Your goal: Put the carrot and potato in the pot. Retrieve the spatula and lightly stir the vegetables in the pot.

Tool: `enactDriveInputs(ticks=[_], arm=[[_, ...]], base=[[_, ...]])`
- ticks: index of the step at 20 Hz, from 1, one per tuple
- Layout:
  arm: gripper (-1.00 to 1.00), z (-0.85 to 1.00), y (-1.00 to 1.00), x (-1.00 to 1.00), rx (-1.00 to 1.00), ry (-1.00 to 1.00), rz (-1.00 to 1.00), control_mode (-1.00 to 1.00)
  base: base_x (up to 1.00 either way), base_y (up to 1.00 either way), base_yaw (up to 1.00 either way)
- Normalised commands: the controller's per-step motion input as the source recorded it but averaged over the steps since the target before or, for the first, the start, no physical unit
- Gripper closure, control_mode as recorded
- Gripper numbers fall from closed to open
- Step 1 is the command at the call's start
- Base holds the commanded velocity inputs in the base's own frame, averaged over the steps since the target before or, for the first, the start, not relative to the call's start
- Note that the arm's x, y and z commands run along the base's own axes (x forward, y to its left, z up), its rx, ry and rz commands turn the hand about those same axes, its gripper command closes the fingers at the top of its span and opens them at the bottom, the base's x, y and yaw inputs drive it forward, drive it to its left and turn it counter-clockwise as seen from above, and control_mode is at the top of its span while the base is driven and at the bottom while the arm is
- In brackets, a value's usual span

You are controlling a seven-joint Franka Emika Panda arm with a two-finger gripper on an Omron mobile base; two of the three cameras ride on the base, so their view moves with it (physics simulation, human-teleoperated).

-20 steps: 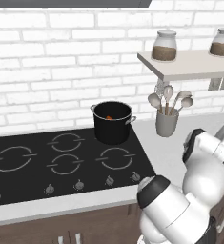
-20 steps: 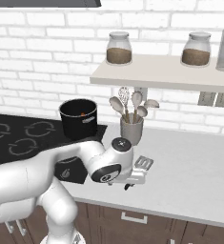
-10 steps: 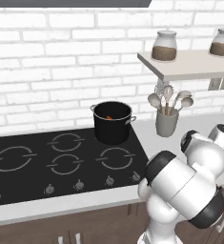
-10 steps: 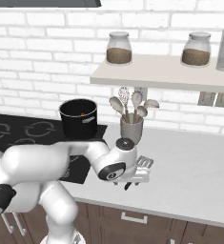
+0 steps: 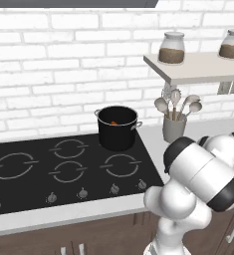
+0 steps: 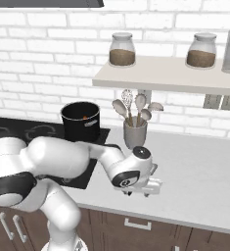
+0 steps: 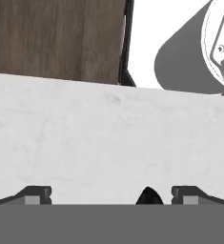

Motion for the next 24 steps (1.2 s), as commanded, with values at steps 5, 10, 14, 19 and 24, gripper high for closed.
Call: enactDriveInputs(ticks=[5, 10, 14, 19, 24], arm=[[-1.0, -0.2, 0.38, 0.0, 0.03, 0.0, -0.32, -1.0], [-1.0, -0.05, 0.73, 0.0, 0.0, 0.0, -0.31, -1.0], [-1.0, -0.11, 0.54, 0.3, 0.0, 0.01, -0.33, -1.0], [-1.0, -0.27, 0.28, 0.5, 0.0, 0.04, -0.32, -1.0], [-1.0, -0.33, 0.02, 0.5, 0.0, 0.09, -0.33, -1.0]], base=[[0.0, 0.0, 0.0], [0.0, 0.0, 0.0], [0.0, 0.0, 0.0], [0.0, 0.0, 0.0], [0.0, 0.0, 0.0]])
